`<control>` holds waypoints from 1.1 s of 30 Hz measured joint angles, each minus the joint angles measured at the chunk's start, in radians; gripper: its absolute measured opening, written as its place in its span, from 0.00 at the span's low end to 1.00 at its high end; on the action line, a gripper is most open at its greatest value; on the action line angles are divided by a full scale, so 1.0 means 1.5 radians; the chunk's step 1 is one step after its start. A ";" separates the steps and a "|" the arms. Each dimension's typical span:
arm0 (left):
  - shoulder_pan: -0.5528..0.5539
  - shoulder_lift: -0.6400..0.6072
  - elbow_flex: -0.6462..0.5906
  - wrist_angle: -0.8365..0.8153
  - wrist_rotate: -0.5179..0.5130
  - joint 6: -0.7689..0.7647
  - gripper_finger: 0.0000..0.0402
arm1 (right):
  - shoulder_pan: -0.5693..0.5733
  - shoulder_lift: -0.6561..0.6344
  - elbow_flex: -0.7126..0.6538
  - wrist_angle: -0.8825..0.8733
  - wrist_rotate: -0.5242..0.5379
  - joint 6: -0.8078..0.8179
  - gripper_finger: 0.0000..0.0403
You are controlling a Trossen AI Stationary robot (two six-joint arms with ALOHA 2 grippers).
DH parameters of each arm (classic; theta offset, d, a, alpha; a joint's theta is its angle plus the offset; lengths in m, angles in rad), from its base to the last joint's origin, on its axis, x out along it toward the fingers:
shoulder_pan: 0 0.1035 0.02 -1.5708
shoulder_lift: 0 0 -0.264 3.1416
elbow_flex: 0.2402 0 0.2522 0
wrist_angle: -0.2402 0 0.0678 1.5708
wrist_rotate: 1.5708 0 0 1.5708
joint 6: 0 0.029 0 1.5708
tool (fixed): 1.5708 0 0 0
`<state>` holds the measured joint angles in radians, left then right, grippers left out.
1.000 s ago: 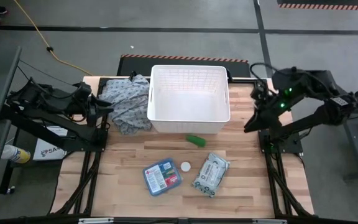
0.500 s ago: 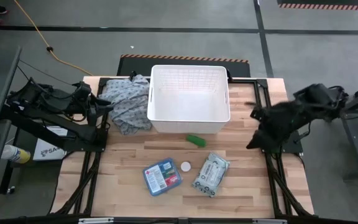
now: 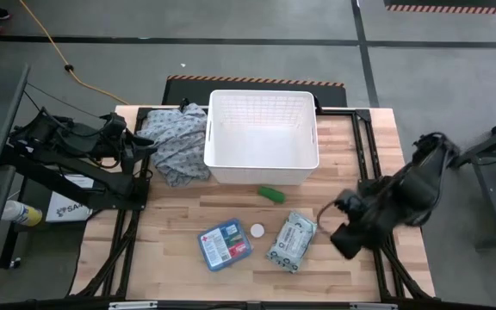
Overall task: Pick & place medical supplies in basket/bin
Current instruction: Put the blue mailer bag into the white bin
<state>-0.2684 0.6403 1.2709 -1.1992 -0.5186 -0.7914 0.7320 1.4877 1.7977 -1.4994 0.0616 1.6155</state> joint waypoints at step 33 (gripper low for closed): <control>0.000 0.000 -0.001 -0.029 0.121 0.000 0.53 | -0.016 0.309 0.000 0.106 0.010 0.093 0.31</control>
<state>-0.2686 0.6403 1.2701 -1.2420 -0.3370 -0.7918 0.7082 1.9514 1.7977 -1.3403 0.0760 1.7546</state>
